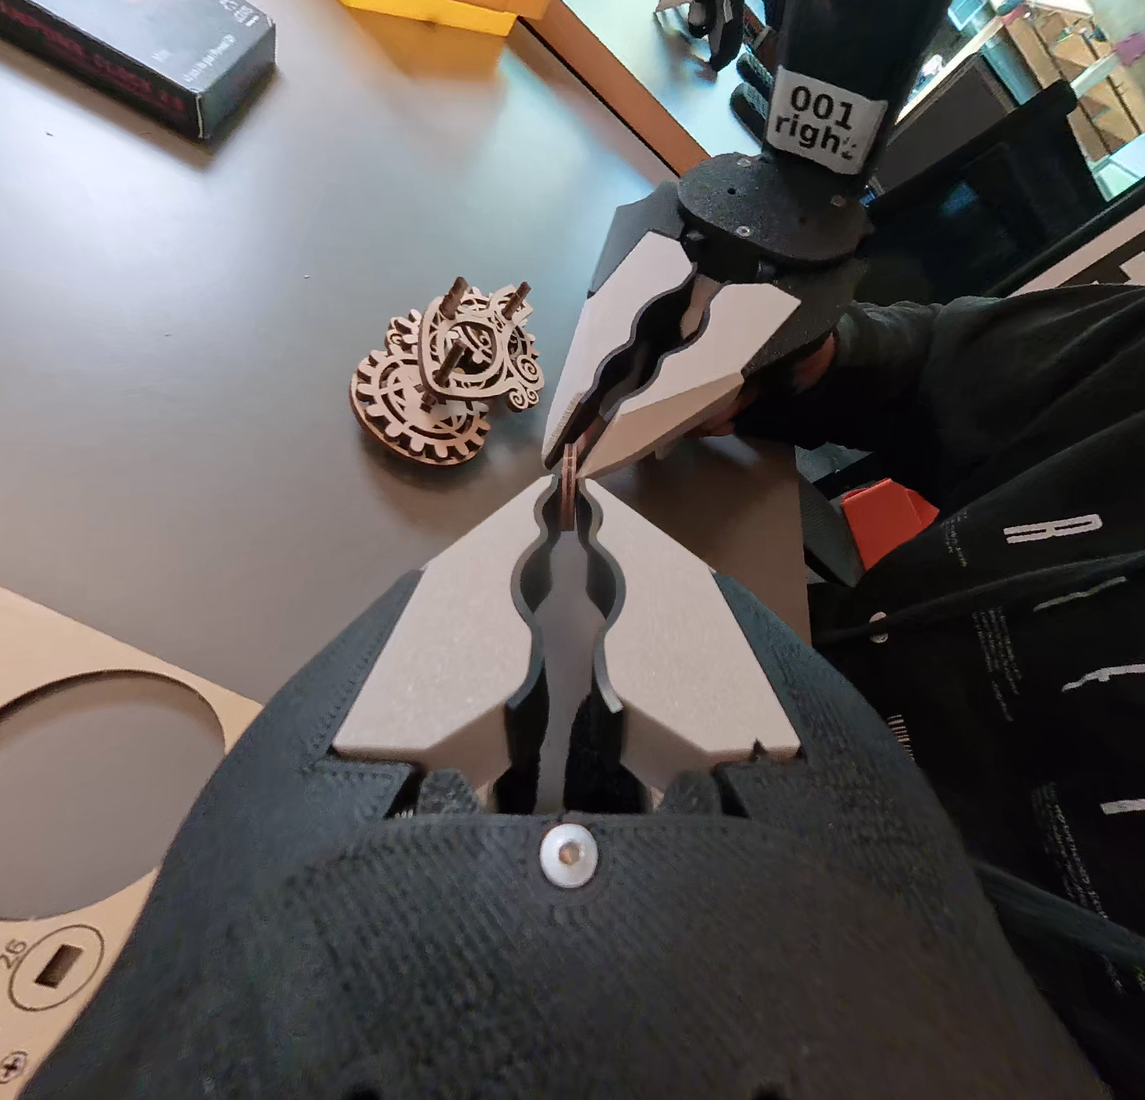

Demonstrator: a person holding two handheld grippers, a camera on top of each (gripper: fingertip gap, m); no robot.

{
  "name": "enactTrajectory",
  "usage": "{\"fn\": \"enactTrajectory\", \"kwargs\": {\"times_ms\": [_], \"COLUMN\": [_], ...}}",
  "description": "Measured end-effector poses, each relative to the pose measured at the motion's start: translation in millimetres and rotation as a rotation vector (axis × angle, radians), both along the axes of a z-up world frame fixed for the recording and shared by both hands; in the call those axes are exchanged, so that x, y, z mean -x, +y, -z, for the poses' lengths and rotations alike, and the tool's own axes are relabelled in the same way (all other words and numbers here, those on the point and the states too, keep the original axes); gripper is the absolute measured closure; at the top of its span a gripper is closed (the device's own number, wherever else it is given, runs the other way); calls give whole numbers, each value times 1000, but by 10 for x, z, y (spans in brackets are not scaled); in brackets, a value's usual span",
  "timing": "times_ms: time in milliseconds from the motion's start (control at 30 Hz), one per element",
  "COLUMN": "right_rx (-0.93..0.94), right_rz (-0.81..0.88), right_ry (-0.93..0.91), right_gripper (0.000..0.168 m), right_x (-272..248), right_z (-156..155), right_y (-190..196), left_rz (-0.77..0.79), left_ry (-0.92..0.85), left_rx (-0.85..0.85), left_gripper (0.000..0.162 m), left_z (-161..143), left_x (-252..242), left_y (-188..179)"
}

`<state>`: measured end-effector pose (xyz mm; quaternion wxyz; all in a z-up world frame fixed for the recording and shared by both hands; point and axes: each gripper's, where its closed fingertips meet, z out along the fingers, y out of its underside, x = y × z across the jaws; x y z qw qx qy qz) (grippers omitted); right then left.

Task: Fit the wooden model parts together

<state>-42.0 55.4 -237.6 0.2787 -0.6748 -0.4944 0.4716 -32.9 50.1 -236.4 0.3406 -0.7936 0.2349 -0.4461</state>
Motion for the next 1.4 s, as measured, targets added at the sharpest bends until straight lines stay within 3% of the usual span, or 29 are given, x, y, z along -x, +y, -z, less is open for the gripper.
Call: {"fn": "enactTrajectory", "kwargs": {"times_ms": [100,233,533,800,967,1167,1267,1400], "right_rx": [-185,-98,4,-11,-371,-1089,-1420,-1579], "right_rz": [34,23,-75,-41,12,38,26,8], "right_ry": [-46,49,100,153,161,59,-2,-25], "right_gripper": [164,165,166,167,167,167,166,165], "right_x": [0,-14,-32,-84,-108,-31,11,26], "right_z": [37,-94,-105,-200,-277,-343,-346,-340], "right_y": [43,15,-98,-19,88,78,29,-18], "left_rz": [-6,3,81,55,61,-1,-30,-33], "left_ry": [59,43,-46,-54,-172,-342,-396,-421], "left_rx": [-46,-146,-77,-78,-18,69,91,84], "left_gripper": [158,159,157,158,149,141,146,154], "left_z": [23,-95,-48,-34,-130,-296,-342,-384], "left_x": [-17,-29,-25,64,51,-34,-21,0], "left_y": [-4,-16,-68,4,-7,52,78,71]}}
